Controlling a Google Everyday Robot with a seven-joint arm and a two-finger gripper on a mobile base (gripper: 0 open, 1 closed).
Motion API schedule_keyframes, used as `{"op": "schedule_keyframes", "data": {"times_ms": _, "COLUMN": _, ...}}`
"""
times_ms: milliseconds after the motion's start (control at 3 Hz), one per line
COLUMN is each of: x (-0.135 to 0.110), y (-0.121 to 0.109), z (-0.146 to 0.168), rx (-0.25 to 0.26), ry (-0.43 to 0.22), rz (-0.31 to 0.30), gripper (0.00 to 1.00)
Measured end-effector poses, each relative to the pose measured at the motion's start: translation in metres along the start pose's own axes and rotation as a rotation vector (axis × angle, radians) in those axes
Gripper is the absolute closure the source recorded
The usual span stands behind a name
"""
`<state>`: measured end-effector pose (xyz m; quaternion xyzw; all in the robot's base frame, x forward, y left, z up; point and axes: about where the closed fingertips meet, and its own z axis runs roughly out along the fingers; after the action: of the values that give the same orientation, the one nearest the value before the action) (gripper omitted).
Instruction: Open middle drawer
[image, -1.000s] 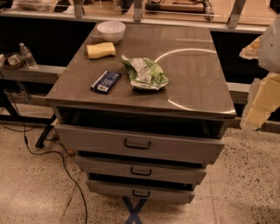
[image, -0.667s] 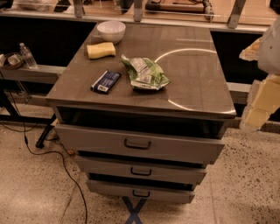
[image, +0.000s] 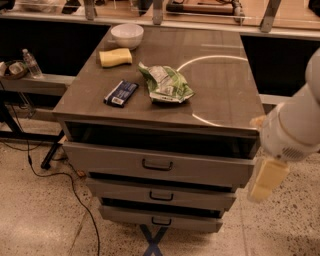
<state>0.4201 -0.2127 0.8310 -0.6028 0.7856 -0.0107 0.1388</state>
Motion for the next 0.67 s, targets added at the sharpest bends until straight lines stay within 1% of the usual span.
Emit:
{"op": "schedule_keyframes", "data": {"times_ms": 333, "x": 0.022, "y": 0.025, "z": 0.048, "rx": -0.039, "ry": 0.036, "rz": 0.024, "gripper": 0.00}}
{"op": "schedule_keyframes", "data": {"times_ms": 667, "x": 0.061, "y": 0.054, "z": 0.081, "rx": -0.075, "ry": 0.089, "rz": 0.104, "gripper": 0.00}}
